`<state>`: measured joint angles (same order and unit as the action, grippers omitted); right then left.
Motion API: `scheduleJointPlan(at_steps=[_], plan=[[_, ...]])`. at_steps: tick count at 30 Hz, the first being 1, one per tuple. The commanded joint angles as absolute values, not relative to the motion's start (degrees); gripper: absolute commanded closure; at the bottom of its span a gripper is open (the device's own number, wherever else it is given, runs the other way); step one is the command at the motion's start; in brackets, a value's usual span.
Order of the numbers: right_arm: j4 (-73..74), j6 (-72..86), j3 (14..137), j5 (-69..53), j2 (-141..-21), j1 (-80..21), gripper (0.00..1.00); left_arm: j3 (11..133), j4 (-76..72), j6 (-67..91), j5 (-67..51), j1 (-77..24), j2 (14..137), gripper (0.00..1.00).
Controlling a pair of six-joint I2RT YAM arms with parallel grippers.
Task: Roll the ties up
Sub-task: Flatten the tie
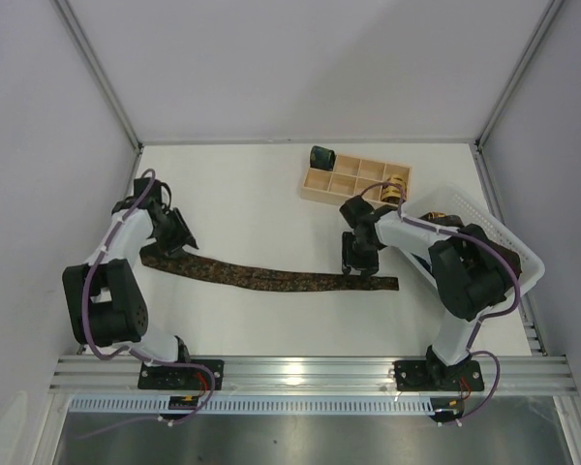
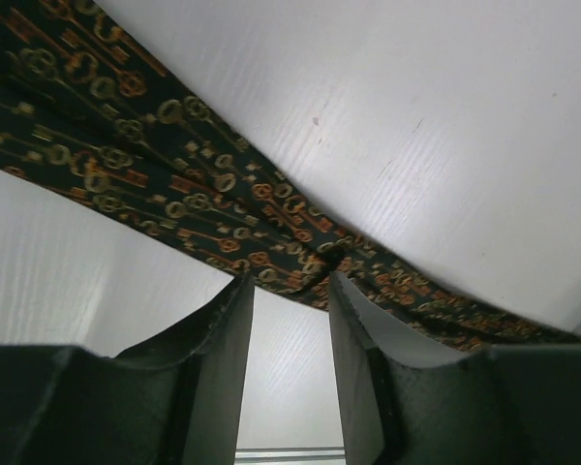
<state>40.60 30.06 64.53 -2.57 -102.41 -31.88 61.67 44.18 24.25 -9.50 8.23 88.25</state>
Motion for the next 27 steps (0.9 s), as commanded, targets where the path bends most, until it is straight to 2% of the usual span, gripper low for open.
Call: scheduleJointPlan(at_steps=[1, 3, 7, 15, 19, 22, 27], plan=[[40.34, 28.92, 65.03, 5.80, -103.10, -28.83, 0.49, 62.49, 46.40, 20.57, -5.02, 8.44, 85.26, 0.57], [40.43, 26.73, 68.09, 5.54, -101.87, -29.00, 0.48, 63.28, 47.72, 19.87, -1.59, 8.96, 85.16, 0.51], [42.97, 24.79, 74.61, 0.89, -102.30, -31.37, 0.46, 64.34, 49.57, 18.02, -1.49, 10.46, 86.31, 0.50], [42.98, 24.35, 74.01, -2.46, -100.20, -35.42, 0.44, 63.82, 51.24, 18.10, -1.41, 9.67, 93.08, 0.67], [42.01, 24.17, 73.04, -3.95, -100.02, -35.16, 0.44, 61.35, 47.64, 21.53, -1.15, 8.18, 91.50, 0.66], [41.84, 23.73, 73.39, -4.75, -99.76, -35.24, 0.44, 61.43, 46.32, 22.41, -0.53, 7.65, 92.90, 0.62], [41.66, 23.29, 73.04, -4.83, -99.32, -34.90, 0.44, 61.79, 45.44, 22.41, -0.09, 7.65, 96.76, 0.62]])
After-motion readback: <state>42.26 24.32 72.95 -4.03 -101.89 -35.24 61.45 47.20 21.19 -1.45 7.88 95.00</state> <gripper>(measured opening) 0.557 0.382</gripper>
